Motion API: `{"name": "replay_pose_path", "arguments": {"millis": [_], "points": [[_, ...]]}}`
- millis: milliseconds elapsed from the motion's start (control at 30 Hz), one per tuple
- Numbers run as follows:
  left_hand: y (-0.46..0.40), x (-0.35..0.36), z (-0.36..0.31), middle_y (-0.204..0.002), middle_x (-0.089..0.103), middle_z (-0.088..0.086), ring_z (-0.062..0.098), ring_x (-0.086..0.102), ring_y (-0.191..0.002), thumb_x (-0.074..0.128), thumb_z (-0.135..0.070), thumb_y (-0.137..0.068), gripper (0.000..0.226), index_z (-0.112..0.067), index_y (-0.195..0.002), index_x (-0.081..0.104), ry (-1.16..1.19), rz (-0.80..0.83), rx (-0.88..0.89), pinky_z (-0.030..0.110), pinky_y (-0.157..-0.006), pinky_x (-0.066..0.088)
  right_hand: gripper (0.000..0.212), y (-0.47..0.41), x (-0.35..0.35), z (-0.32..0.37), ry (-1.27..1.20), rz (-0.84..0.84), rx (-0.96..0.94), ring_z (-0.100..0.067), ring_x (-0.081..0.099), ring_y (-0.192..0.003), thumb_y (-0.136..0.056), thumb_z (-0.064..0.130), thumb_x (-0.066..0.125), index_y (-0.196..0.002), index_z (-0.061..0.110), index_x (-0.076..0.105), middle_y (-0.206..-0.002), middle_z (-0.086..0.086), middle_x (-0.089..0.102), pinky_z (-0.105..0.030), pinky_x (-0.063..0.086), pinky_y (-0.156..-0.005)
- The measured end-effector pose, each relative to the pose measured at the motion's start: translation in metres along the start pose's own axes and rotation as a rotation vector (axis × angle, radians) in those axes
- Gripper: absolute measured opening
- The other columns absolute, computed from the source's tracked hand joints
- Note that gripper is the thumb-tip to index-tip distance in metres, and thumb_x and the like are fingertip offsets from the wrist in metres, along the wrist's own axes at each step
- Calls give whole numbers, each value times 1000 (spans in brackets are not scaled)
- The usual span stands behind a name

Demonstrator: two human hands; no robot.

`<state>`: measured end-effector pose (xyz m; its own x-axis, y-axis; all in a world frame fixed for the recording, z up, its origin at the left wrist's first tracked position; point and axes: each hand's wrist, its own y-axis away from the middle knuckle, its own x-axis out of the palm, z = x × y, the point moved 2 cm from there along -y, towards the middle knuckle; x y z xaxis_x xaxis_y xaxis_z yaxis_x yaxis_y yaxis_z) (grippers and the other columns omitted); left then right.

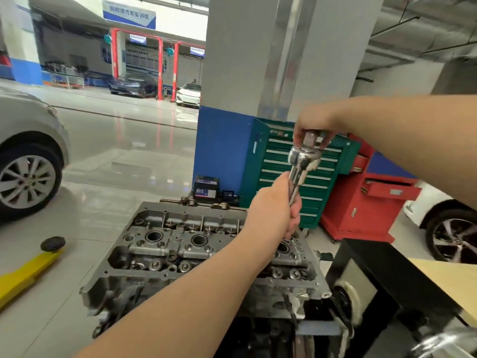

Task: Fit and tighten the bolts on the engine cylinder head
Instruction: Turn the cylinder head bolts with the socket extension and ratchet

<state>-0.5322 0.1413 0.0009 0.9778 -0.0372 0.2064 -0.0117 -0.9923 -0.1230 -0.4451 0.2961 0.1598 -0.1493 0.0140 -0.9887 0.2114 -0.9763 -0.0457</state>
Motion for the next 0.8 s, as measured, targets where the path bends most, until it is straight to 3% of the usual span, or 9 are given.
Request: {"name": "replay_pose_path", "arguments": {"millis": [67,133,233,300,433,567,667,733,800], "points": [[-6,3,3,-49,34,2,17,28,-37,33,-43,-109,62,-19,-52,41,68,-48,12,29,-43,22,42,39,-7,-54,117,-51,-46,-20,57,-69,-95,43,46,-74,18,73,-73,-2,66,-35,44,-68],[-12,6,6,-49,35,0,16,27,-39,35,-46,-107,58,-20,-56,42,109,-84,18,29,-41,20,76,87,-5,-97,68,-110,-1,-9,60,-56,-95,74,30,-59,21,72,-57,4,65,-37,38,-67],[-23,10,9,-48,38,0,16,29,-37,35,-47,-105,56,-20,-56,44,57,-156,85,25,-38,23,91,152,5,-141,98,-228,8,-17,68,-81,-77,99,6,-82,38,73,-82,7,73,-42,48,-81],[-25,7,12,-48,43,0,16,33,-38,34,-47,-103,55,-22,-56,46,-1,-193,150,26,-38,27,85,184,14,-152,102,-332,-48,-18,62,-91,-78,99,4,-100,45,66,-95,12,69,-42,48,-82],[-18,9,14,-48,46,-1,15,38,-39,32,-54,-99,58,-22,-53,50,-72,-273,182,29,-40,32,69,197,24,-154,95,-430,-111,-8,59,-77,-87,92,9,-87,43,57,-79,15,63,-35,44,-65],[-4,14,15,-46,44,-5,16,38,-44,29,-56,-91,48,-20,-63,45,-179,-291,256,36,-52,31,49,161,39,-152,-51,-340,-196,-25,62,-105,-107,59,28,-117,24,61,-112,-2,67,-48,48,-93],[8,15,19,-46,40,-6,13,32,-41,28,-54,-97,56,-26,-51,44,-147,-307,239,33,-50,26,45,130,35,-117,-105,-326,-251,-30,55,-125,-112,41,27,-133,17,60,-133,-9,62,-48,41,-108],[12,15,18,-48,38,-5,14,30,-41,29,-52,-100,62,-26,-46,44,-97,-323,226,33,-48,24,50,121,31,-66,-122,-308,-338,-27,53,-130,-112,45,24,-129,22,65,-135,-5,64,-47,38,-112],[13,15,16,-49,34,-3,15,27,-41,30,-47,-105,66,-25,-44,43,-9,-346,210,30,-46,21,58,120,31,-11,-216,-267,-458,-25,64,-114,-109,54,28,-110,20,74,-116,-4,73,-44,46,-103]]}}
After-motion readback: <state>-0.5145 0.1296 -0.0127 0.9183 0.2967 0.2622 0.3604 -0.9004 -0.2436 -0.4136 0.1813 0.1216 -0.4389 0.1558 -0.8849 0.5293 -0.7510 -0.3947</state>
